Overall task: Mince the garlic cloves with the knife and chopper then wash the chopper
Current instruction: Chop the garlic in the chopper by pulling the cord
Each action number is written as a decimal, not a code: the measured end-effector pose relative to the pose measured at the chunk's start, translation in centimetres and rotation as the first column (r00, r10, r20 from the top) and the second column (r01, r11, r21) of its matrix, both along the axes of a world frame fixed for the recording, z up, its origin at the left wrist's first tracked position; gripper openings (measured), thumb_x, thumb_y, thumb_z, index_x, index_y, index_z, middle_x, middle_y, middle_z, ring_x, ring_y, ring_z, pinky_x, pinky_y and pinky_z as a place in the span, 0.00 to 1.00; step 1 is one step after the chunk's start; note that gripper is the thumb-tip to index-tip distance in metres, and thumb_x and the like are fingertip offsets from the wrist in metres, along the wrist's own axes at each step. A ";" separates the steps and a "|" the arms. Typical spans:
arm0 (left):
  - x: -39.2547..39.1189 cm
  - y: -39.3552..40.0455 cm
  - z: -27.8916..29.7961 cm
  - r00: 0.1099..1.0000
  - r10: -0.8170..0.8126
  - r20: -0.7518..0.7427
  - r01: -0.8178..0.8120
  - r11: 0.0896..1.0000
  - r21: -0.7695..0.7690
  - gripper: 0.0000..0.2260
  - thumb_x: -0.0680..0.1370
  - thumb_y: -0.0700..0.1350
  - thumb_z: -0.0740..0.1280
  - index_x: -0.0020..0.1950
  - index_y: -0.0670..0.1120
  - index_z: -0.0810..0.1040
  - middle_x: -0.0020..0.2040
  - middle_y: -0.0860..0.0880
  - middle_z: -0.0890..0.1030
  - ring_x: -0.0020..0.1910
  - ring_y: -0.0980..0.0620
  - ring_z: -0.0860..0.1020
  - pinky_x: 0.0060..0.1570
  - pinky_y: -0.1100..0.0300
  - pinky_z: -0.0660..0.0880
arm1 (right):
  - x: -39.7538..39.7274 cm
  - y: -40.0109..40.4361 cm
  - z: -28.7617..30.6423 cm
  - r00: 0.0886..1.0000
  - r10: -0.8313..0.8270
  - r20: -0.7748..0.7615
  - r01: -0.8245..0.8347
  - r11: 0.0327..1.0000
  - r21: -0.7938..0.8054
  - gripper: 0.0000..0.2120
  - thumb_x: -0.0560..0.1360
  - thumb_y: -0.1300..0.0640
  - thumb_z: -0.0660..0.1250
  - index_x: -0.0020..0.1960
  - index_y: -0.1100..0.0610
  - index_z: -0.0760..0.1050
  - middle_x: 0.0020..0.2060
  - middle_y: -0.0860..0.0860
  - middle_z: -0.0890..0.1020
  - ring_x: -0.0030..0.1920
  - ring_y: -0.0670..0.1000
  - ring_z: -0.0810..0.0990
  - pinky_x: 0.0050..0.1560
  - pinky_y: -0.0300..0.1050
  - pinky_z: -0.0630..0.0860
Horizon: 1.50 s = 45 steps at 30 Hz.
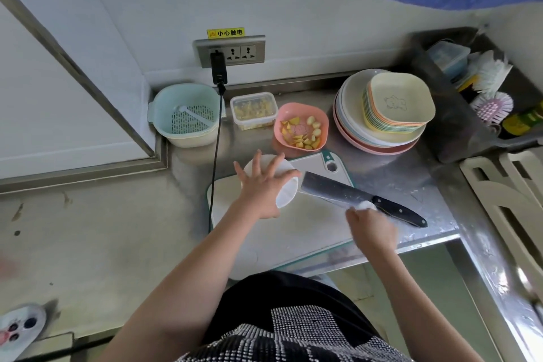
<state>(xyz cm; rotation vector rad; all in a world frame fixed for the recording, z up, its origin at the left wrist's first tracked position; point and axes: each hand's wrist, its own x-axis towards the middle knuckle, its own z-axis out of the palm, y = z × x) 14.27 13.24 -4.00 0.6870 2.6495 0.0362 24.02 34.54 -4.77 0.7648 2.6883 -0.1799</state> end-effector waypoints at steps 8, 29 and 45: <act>-0.2 0.5 0.2 1.000 0.023 0.009 -0.023 1.000 -0.017 0.43 0.65 0.57 0.75 0.73 0.65 0.54 0.78 0.50 0.42 0.74 0.31 0.40 0.63 0.24 0.42 | -4.8 -9.8 2.1 0.858 0.508 0.072 -0.508 0.861 -0.018 0.15 0.82 0.53 0.53 0.57 0.57 0.75 0.55 0.55 0.79 0.55 0.57 0.78 0.44 0.44 0.67; -0.3 0.4 -0.1 0.999 0.013 0.036 -0.014 1.000 0.025 0.43 0.65 0.52 0.76 0.72 0.64 0.54 0.77 0.51 0.41 0.74 0.33 0.40 0.66 0.26 0.48 | -3.8 -5.0 2.1 0.993 0.113 0.019 -0.108 0.977 -0.186 0.14 0.77 0.48 0.55 0.50 0.56 0.74 0.46 0.55 0.80 0.47 0.57 0.77 0.42 0.44 0.68; 0.4 0.6 0.2 0.998 0.019 0.066 -0.022 0.999 0.032 0.44 0.66 0.51 0.76 0.73 0.66 0.53 0.77 0.53 0.40 0.74 0.34 0.38 0.66 0.27 0.44 | -4.5 -7.1 0.5 0.943 0.332 -0.025 -0.333 0.941 -0.068 0.22 0.80 0.43 0.51 0.53 0.58 0.75 0.49 0.55 0.81 0.50 0.57 0.79 0.40 0.44 0.66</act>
